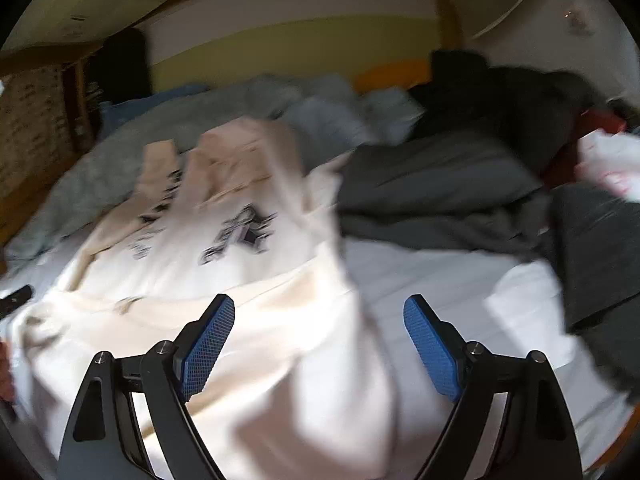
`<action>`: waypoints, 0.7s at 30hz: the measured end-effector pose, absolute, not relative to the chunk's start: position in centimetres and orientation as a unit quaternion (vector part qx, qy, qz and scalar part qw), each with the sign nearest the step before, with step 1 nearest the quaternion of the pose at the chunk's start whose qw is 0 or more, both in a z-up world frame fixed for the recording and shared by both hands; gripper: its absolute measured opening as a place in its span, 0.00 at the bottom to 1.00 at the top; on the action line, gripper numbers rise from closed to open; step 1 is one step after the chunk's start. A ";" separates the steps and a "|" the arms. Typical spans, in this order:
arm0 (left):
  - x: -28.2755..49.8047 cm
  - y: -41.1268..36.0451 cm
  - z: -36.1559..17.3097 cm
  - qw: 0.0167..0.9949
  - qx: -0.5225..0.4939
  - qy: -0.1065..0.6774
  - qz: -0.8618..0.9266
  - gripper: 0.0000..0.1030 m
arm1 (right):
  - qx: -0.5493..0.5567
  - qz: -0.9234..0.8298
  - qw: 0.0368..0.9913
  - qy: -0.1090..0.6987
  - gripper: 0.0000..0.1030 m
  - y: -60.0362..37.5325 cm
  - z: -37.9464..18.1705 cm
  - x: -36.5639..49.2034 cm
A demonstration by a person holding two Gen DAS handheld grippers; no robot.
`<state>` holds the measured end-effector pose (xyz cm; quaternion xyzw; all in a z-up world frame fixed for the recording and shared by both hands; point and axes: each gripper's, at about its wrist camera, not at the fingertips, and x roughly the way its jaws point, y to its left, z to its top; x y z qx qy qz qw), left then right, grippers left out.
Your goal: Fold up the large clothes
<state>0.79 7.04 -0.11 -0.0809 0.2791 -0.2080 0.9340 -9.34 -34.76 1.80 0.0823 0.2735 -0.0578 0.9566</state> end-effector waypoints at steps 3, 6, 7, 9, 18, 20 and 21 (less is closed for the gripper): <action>-1.1 3.9 0.0 0.927 -0.024 0.281 -0.246 0.81 | 0.103 -0.022 0.949 0.298 0.85 -33.9 1.0 -8.9; -1.4 1.1 -1.9 0.906 0.004 0.330 -0.265 0.80 | 0.089 -0.010 0.942 0.322 0.85 -32.5 0.3 -8.4; -1.1 0.4 -2.8 0.901 0.017 0.348 -0.259 0.76 | 0.078 -0.010 0.944 0.322 0.85 -32.1 0.3 -8.4; -0.5 -0.6 -4.1 0.895 0.040 0.369 -0.248 0.70 | 0.061 -0.007 0.946 0.317 0.85 -31.4 0.3 -8.7; -1.1 -2.6 -5.6 0.910 0.100 0.350 -0.200 0.08 | 0.039 -0.014 0.942 0.333 0.85 -31.0 -0.2 -8.2; -1.8 -2.1 -4.1 0.930 0.099 0.305 -0.180 0.07 | 0.038 -0.016 0.941 0.337 0.85 -31.1 -0.3 -8.2; -2.2 -1.7 -3.0 0.939 0.094 0.279 -0.179 0.07 | 0.037 -0.017 0.941 0.336 0.85 -31.1 -0.3 -8.1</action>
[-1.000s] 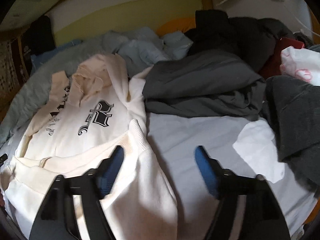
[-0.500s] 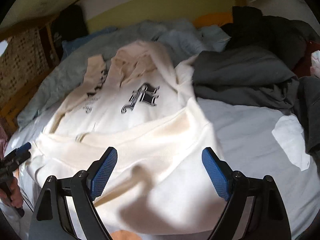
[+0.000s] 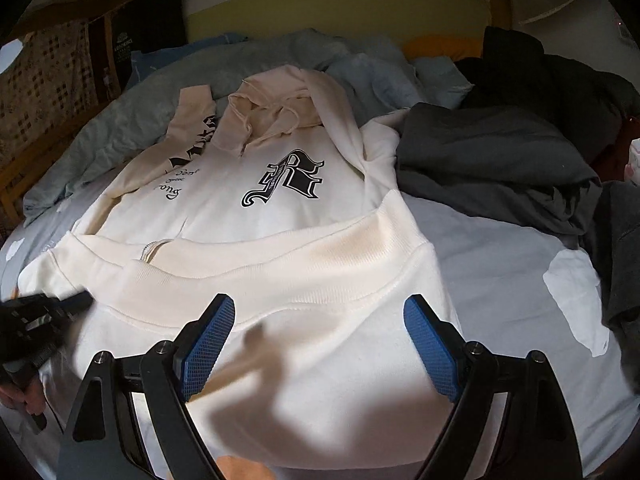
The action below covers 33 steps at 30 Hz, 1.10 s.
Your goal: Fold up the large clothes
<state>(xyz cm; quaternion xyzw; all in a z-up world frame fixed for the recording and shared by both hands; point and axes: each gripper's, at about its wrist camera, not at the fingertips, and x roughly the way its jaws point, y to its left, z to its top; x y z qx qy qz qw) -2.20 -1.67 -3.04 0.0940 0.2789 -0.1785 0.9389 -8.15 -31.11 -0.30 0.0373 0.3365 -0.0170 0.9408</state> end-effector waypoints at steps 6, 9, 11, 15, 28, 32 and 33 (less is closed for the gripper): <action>0.8 -0.2 -1.4 0.953 0.092 0.263 -0.119 0.07 | 0.018 -0.025 0.944 0.329 0.85 -30.8 -0.3 -8.3; 3.9 -0.6 -4.4 0.940 0.125 0.308 -0.078 0.07 | 0.016 -0.019 0.940 0.341 0.85 -30.5 -0.8 -7.9; 5.2 -0.8 -6.0 0.932 0.138 0.330 -0.064 0.07 | 0.014 -0.007 0.936 0.352 0.85 -30.2 -1.2 -7.6; 4.4 -0.7 -5.9 0.934 0.141 0.322 -0.067 0.07 | -0.003 -0.028 0.939 0.343 0.85 -30.2 -0.8 -8.0; 4.1 -0.5 -5.4 0.936 0.107 0.327 -0.081 0.09 | 0.149 0.026 0.892 0.426 0.37 -35.2 -3.7 -10.4; 3.4 0.2 -4.8 0.943 0.083 0.309 -0.088 0.21 | 0.092 -0.032 0.931 0.351 0.02 -33.6 -2.3 -11.7; 3.0 0.5 -4.4 0.948 0.070 0.297 -0.092 0.29 | 0.060 -0.075 0.945 0.313 0.02 -33.1 -1.3 -12.5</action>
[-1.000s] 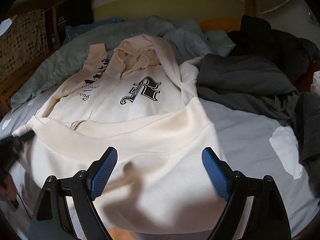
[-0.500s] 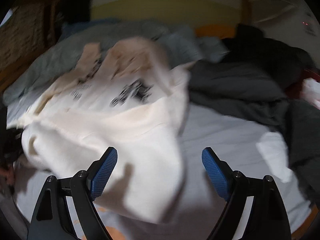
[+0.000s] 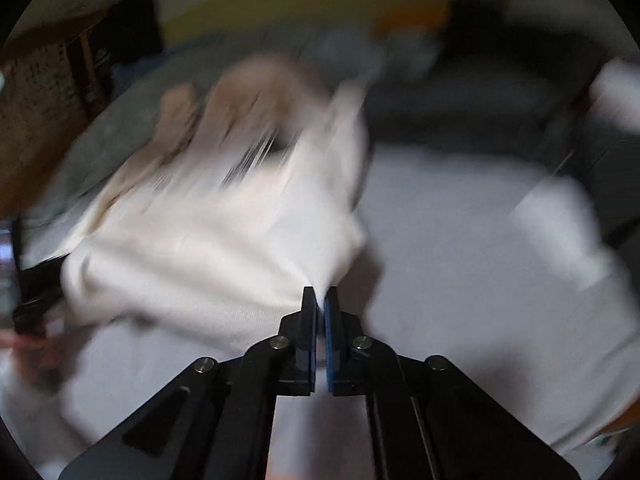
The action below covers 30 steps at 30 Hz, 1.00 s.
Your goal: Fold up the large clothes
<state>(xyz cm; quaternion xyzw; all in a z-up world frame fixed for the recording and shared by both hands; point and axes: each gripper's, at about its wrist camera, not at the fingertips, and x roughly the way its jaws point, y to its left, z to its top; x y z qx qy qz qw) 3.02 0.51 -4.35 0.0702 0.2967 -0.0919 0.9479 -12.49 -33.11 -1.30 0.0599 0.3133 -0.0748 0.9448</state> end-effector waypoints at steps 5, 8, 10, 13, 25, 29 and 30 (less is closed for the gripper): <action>0.1 1.9 -1.7 0.967 0.046 0.237 -0.083 0.83 | 0.072 -0.180 0.943 0.271 0.02 -35.8 0.2 -13.7; -0.5 4.2 -0.9 0.961 0.019 0.261 -0.085 0.88 | -0.057 -0.240 0.915 0.319 0.02 -33.8 -2.1 -11.7; -0.4 6.4 -0.4 0.963 0.018 0.265 -0.041 0.88 | -0.075 -0.244 0.900 0.353 0.02 -33.7 -3.6 -11.0; 1.3 10.6 -0.8 0.951 0.020 0.302 0.071 0.88 | -0.029 -0.225 0.883 0.410 0.02 -35.4 -4.9 -9.9; 3.9 13.8 -3.4 0.916 -0.032 0.392 0.073 0.09 | 0.086 -0.196 0.909 0.359 0.53 -38.0 -2.2 -12.5; 5.8 14.7 -3.7 0.913 -0.002 0.387 0.130 0.09 | 0.095 -0.198 0.900 0.376 0.53 -38.4 -2.8 -12.3; 7.1 14.7 -5.0 0.898 0.004 0.420 0.131 0.10 | 0.095 -0.198 0.900 0.377 0.53 -38.4 -2.9 -12.3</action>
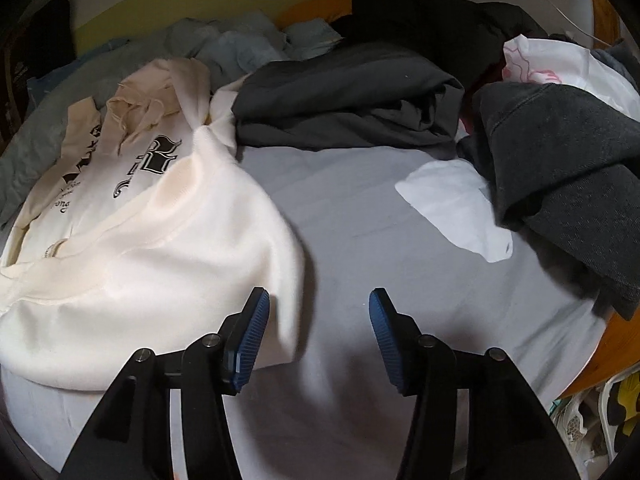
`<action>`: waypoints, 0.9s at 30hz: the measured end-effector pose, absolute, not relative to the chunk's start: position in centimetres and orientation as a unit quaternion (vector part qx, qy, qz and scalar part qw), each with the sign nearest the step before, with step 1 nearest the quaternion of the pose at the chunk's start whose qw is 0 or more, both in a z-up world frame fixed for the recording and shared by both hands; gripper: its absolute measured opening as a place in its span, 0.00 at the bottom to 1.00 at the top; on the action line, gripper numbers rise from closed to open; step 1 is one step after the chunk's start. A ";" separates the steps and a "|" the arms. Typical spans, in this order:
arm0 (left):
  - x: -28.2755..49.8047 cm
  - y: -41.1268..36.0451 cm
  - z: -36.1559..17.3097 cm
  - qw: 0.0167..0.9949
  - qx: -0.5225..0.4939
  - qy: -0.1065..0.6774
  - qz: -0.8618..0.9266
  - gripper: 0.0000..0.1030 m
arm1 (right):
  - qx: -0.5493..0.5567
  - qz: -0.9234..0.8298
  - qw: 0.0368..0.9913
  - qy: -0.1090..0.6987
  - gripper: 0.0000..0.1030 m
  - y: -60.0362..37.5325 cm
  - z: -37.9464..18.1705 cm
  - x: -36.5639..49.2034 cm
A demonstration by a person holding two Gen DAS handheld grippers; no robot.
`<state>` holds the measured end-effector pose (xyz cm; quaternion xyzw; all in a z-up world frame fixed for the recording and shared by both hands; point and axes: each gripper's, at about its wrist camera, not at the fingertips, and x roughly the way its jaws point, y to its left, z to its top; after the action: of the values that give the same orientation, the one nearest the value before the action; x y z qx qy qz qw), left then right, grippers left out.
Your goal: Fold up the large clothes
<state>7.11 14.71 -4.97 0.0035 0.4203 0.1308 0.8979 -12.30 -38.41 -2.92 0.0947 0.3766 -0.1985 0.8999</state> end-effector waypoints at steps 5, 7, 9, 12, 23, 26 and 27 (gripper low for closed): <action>5.3 13.4 -3.9 0.919 0.014 0.381 0.103 0.38 | 0.085 -0.183 0.912 0.358 0.53 -37.9 -2.3 -12.6; 3.3 13.2 -2.6 0.933 0.006 0.348 0.087 0.46 | 0.087 -0.160 0.923 0.340 0.53 -37.3 -1.6 -13.0; 1.6 12.4 -1.5 0.945 0.014 0.320 0.073 0.55 | 0.071 -0.129 0.937 0.318 0.56 -36.0 -0.9 -13.6; -1.4 10.8 -0.7 0.959 0.037 0.278 0.036 0.61 | 0.041 -0.088 0.950 0.298 0.70 -33.9 -0.2 -14.3; -4.5 3.6 -3.0 0.934 0.176 0.298 -0.087 1.00 | -0.141 0.075 0.931 0.328 0.83 -24.1 -2.7 -15.2; -4.9 2.6 -4.2 0.921 0.215 0.315 -0.080 0.97 | -0.225 0.057 0.920 0.315 0.83 -21.6 -4.1 -15.5; -5.0 2.3 -4.5 0.918 0.220 0.318 -0.083 0.96 | -0.249 0.038 0.916 0.313 0.83 -21.2 -4.6 -15.3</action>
<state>-4.96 2.27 -4.48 0.2204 0.3182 -0.0830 0.9183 -15.28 -21.17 -4.58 -0.2491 0.3126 0.0378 0.9159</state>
